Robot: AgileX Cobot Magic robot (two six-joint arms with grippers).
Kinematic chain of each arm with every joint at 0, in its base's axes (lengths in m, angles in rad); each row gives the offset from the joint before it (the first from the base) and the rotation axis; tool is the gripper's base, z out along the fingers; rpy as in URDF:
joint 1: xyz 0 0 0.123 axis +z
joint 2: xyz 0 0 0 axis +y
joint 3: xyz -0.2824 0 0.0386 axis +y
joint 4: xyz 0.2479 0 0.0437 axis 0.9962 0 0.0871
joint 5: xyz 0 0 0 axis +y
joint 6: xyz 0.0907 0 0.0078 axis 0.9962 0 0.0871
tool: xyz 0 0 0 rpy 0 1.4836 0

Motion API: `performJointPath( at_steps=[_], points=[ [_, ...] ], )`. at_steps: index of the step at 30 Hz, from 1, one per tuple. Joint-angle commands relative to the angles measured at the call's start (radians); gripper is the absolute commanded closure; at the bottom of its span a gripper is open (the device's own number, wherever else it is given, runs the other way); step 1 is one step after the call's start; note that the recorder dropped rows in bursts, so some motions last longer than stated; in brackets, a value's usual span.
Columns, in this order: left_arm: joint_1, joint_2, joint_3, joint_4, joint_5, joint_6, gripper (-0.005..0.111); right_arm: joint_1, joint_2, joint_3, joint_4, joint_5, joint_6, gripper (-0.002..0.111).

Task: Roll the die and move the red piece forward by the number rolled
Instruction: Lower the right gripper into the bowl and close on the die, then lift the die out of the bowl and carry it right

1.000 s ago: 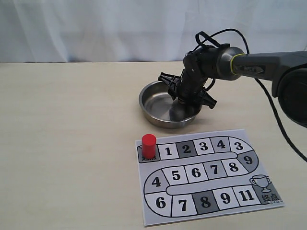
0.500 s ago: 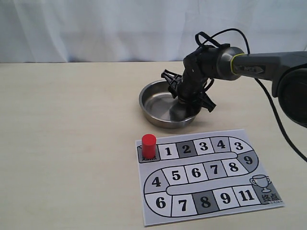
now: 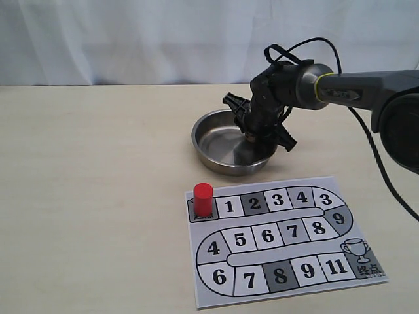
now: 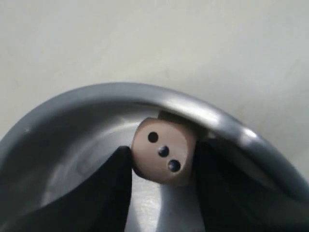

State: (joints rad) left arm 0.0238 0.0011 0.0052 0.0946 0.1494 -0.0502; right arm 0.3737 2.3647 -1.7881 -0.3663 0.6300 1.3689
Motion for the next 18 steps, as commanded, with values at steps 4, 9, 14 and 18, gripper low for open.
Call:
performJointPath(
  at_steps=[4,9,14,18],
  points=[
    [0.0,-0.001,-0.005,-0.001,-0.005,-0.003,0.107,0.0,-0.003,-0.003,-0.011,-0.054,-0.04,0.098],
    [0.0,-0.001,-0.005,-0.001,-0.005,-0.003,0.107,0.001,-0.025,-0.003,0.067,-0.088,-0.166,0.104],
    [0.0,-0.001,-0.005,-0.001,-0.005,-0.003,0.107,0.001,-0.063,-0.003,0.067,-0.05,-0.302,0.104],
    [0.0,-0.001,-0.005,-0.001,-0.008,-0.003,0.107,0.001,-0.091,-0.003,0.124,0.002,-0.457,0.104]
  ],
)
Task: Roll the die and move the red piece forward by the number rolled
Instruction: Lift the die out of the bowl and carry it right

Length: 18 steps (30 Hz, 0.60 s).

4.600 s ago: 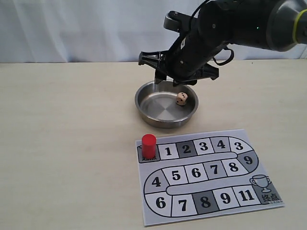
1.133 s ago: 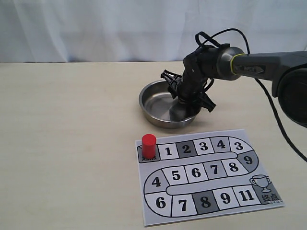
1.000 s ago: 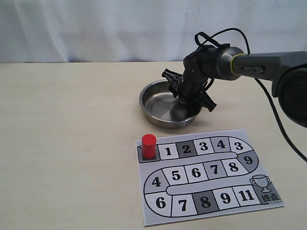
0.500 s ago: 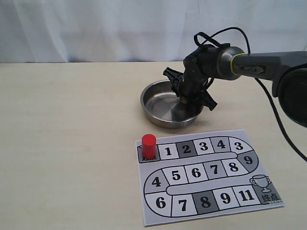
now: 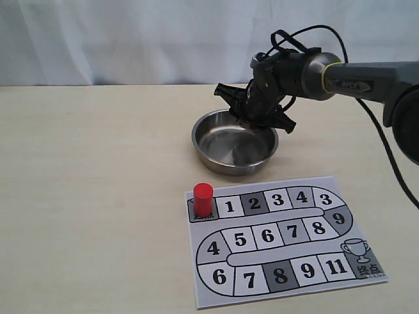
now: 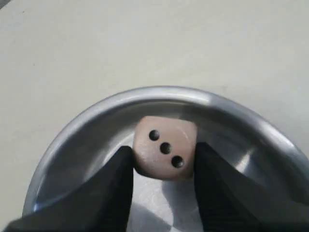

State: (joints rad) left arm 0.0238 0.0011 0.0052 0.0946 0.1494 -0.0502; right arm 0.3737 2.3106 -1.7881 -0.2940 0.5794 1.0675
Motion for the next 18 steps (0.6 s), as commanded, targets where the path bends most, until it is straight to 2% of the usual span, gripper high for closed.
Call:
performJointPath(
  at_steps=[1,8,18],
  points=[
    [0.0,-0.001,-0.005,-0.001,-0.008,-0.003,0.107,0.001,-0.045,-0.003,0.069,0.069,-0.214,0.104],
    [0.0,-0.001,-0.005,-0.001,-0.008,-0.003,0.107,0.001,-0.092,-0.003,0.197,0.203,-0.564,0.104],
    [0.0,-0.001,-0.005,-0.001,-0.008,-0.003,0.107,-0.001,-0.177,0.061,0.219,0.383,-0.774,0.104]
  ],
)
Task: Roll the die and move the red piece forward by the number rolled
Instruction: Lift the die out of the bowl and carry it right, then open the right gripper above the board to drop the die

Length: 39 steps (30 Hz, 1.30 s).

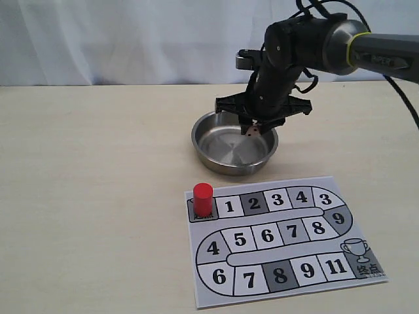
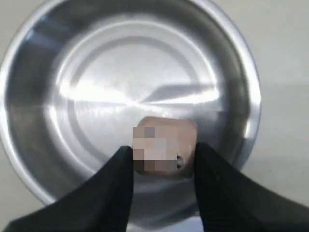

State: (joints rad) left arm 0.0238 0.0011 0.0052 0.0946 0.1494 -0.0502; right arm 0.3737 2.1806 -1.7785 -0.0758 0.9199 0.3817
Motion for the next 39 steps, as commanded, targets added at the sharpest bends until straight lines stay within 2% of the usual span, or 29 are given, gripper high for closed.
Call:
performJointPath(
  at_steps=[1,7,16,23,28,31,34,35,37,39],
  points=[
    [0.0,-0.001,-0.005,-0.001,-0.008,-0.003,0.107,-0.008,-0.067,0.078,-0.006,0.033,-0.103,0.104],
    [0.0,-0.001,-0.005,-0.001,-0.008,-0.003,0.107,-0.09,-0.217,0.297,-0.029,-0.009,-0.231,0.104],
    [0.0,-0.001,-0.005,-0.001,-0.005,-0.003,0.107,-0.335,-0.401,0.595,-0.06,-0.067,-0.329,0.104],
    [0.0,-0.001,-0.005,-0.001,-0.005,-0.003,0.107,-0.451,-0.461,0.706,-0.283,-0.133,-0.204,0.104],
    [0.0,-0.001,-0.005,-0.001,-0.005,-0.003,0.107,-0.452,-0.452,0.712,-0.217,-0.146,-0.3,0.104],
    [0.0,-0.001,-0.005,-0.001,-0.005,-0.003,0.107,-0.452,-0.44,0.712,-0.003,-0.166,-0.463,0.103],
    [0.0,-0.001,-0.005,-0.001,-0.005,-0.003,0.107,-0.452,-0.417,0.712,0.367,-0.131,-0.812,0.091],
    [0.0,-0.001,-0.005,-0.001,-0.005,-0.003,0.107,-0.452,-0.409,0.712,0.521,-0.096,-0.957,0.082],
    [0.0,-0.001,-0.005,-0.001,-0.005,-0.003,0.107,-0.452,-0.396,0.712,0.675,-0.071,-1.105,0.063],
    [0.0,-0.001,-0.005,-0.001,-0.007,-0.003,0.107,-0.452,-0.392,0.712,0.707,-0.069,-1.085,0.039]
  ],
)
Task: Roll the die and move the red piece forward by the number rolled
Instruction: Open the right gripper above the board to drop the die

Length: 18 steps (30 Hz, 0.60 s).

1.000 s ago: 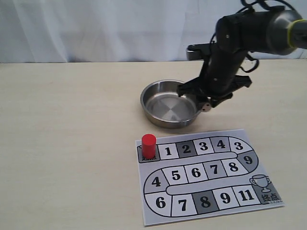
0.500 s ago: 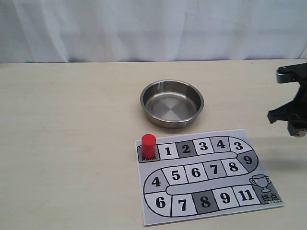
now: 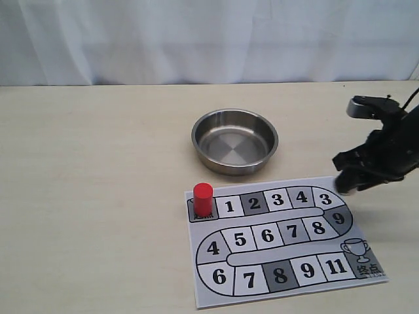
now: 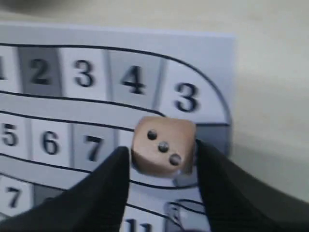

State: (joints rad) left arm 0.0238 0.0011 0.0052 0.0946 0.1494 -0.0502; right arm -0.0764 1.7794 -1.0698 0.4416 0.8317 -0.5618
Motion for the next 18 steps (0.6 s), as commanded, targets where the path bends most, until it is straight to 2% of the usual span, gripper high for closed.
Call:
performJointPath(
  at_steps=[1,2,4,12,18],
  points=[
    [0.0,-0.001,-0.005,-0.001,-0.007,-0.003,0.107,-0.002,0.009,0.003,0.166,0.013,-0.121,0.026],
    [0.0,-0.001,-0.005,-0.001,-0.007,-0.003,0.107,-0.002,0.009,0.003,0.131,0.006,-0.107,0.015],
    [0.0,-0.001,-0.005,-0.001,-0.007,-0.003,0.107,-0.002,0.009,0.0,0.051,0.003,-0.06,0.006],
    [0.0,-0.001,-0.005,-0.001,-0.007,-0.003,0.107,-0.002,0.009,0.0,-0.138,-0.065,0.131,0.005],
    [0.0,-0.001,-0.005,-0.001,-0.007,-0.003,0.107,-0.002,0.009,0.0,-0.167,-0.078,0.174,0.005]
  ],
)
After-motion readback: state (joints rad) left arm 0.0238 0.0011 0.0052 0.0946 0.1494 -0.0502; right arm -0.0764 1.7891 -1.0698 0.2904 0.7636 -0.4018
